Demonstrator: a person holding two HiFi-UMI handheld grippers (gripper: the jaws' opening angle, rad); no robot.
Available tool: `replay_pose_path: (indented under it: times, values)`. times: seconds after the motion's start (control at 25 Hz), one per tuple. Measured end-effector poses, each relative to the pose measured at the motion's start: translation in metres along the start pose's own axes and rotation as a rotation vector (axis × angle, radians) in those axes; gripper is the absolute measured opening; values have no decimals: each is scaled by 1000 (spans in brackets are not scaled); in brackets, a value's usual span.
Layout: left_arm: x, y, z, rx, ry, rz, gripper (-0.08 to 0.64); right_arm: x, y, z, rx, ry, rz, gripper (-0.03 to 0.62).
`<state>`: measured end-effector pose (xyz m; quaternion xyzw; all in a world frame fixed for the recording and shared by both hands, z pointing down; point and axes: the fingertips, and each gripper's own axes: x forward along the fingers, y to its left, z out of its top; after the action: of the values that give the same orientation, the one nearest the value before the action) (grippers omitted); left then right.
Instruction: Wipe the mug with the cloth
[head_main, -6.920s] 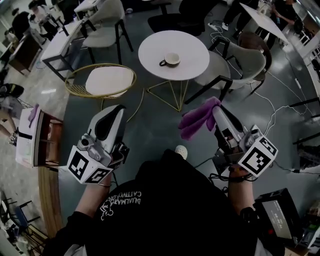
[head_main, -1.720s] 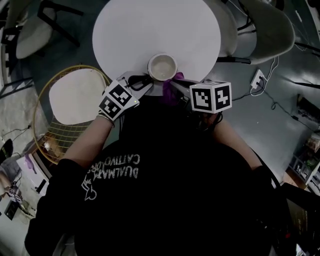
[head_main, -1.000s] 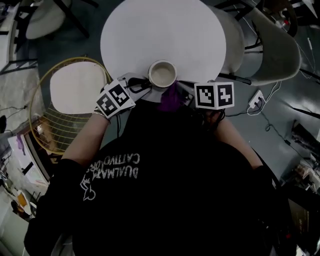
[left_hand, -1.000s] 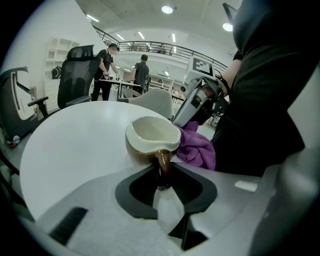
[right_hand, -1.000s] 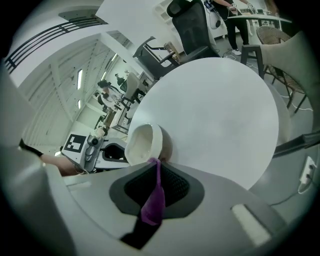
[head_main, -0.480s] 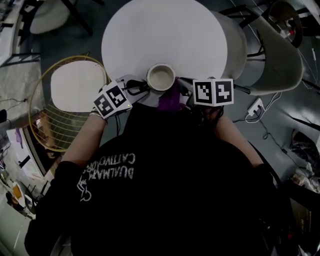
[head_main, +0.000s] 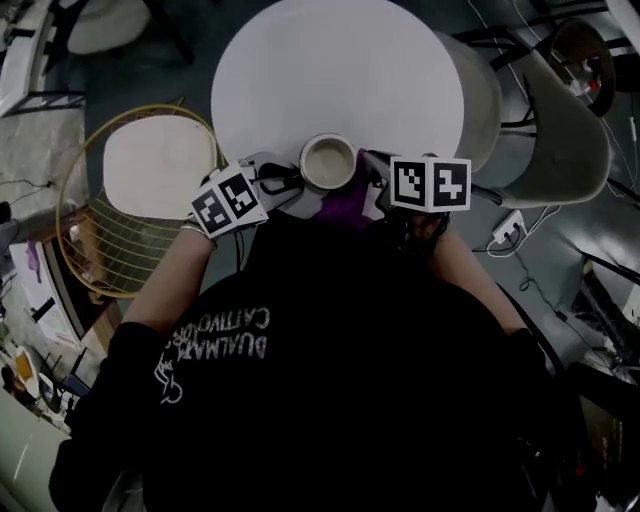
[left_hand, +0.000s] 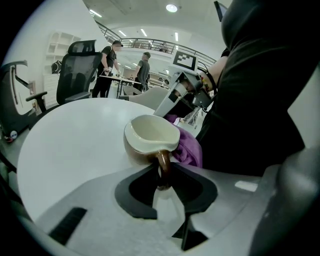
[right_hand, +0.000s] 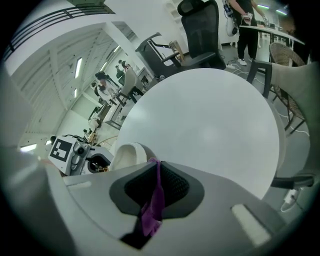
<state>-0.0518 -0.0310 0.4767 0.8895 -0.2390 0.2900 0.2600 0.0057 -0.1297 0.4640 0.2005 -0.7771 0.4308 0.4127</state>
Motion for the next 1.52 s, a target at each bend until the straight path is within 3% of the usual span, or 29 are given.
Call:
replay_pose_path:
  times: [0.32,0.88,1.28,1.52]
  values:
    - [0,2,0,-3,-1,-4,72,3,4,21,-112,-22,-54,29]
    - [-1,2,-3,0,-7,-8,72,16,31,53,-206,-63,-24,29]
    - [3,2,-1,5,3,-2,72,27,53,60,-326,-19,-14,29]
    - [-1,3,-4,-31,-20,13,72,37,70,62,-388,2,-7,29]
